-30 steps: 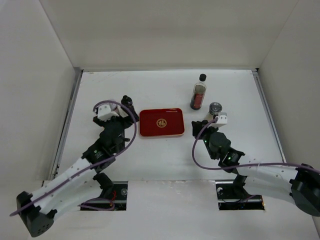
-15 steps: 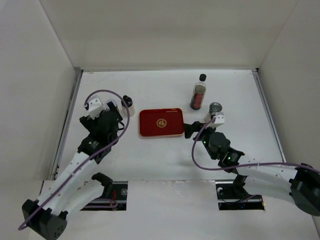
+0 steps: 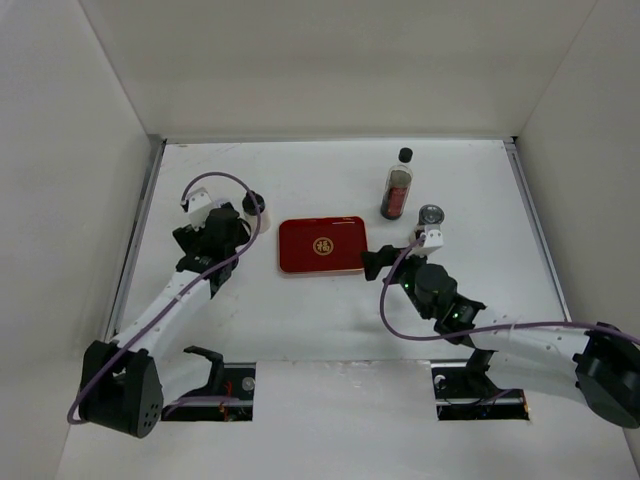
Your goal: Organize the condiment bottles
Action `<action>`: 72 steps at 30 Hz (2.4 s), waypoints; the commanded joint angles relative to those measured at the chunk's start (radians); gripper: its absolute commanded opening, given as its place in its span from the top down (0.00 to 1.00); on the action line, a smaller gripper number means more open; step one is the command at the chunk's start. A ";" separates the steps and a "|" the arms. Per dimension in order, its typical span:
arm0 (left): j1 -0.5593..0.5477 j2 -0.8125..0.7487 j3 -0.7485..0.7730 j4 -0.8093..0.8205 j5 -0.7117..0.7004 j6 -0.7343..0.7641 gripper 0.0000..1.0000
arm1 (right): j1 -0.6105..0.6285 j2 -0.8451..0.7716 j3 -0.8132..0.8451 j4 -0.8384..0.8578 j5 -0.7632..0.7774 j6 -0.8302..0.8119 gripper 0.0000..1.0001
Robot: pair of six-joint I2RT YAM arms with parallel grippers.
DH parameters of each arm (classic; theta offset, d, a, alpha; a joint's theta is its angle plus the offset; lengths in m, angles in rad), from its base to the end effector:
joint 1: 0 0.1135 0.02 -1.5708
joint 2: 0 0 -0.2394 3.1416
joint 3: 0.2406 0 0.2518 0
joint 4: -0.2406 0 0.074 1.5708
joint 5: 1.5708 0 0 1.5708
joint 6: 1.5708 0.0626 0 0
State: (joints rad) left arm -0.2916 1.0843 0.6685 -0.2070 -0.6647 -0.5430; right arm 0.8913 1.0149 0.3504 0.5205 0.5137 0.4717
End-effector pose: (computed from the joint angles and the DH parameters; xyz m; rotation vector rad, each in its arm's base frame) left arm 0.2564 -0.0367 0.2093 -0.6091 1.9625 0.2177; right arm 0.1813 0.1754 0.1948 0.0237 1.7296 0.5755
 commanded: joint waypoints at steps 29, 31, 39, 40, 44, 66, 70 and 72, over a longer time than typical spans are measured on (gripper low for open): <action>-0.390 -0.029 0.152 0.210 -0.073 0.046 0.63 | -0.035 0.024 0.013 0.076 -0.035 0.031 0.06; -0.412 0.058 0.190 0.300 -0.064 0.089 0.63 | -0.033 0.011 0.012 0.076 -0.034 0.030 0.06; -0.421 0.377 0.356 0.472 0.037 0.124 0.63 | -0.047 -0.018 0.001 0.069 -0.020 0.025 0.06; -0.425 0.405 0.374 0.472 0.049 0.124 0.63 | -0.050 -0.019 -0.002 0.070 -0.020 0.030 0.06; -0.441 0.485 0.413 0.494 0.063 0.127 0.63 | -0.061 -0.027 -0.005 0.059 -0.021 0.038 0.06; -0.439 0.431 0.352 0.500 0.079 0.135 0.15 | -0.076 -0.007 -0.005 0.065 -0.026 0.044 0.00; -0.389 0.284 0.257 0.479 0.056 0.146 0.15 | -0.075 -0.013 -0.004 0.064 -0.021 0.038 0.00; -0.337 0.227 0.211 0.439 0.047 0.135 0.15 | -0.081 -0.007 -0.008 0.070 -0.024 0.045 0.00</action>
State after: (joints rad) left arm -0.6899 1.4017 0.9287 0.2356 -0.5762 -0.4095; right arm 0.8230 1.0183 0.3492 0.5323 0.4889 0.5026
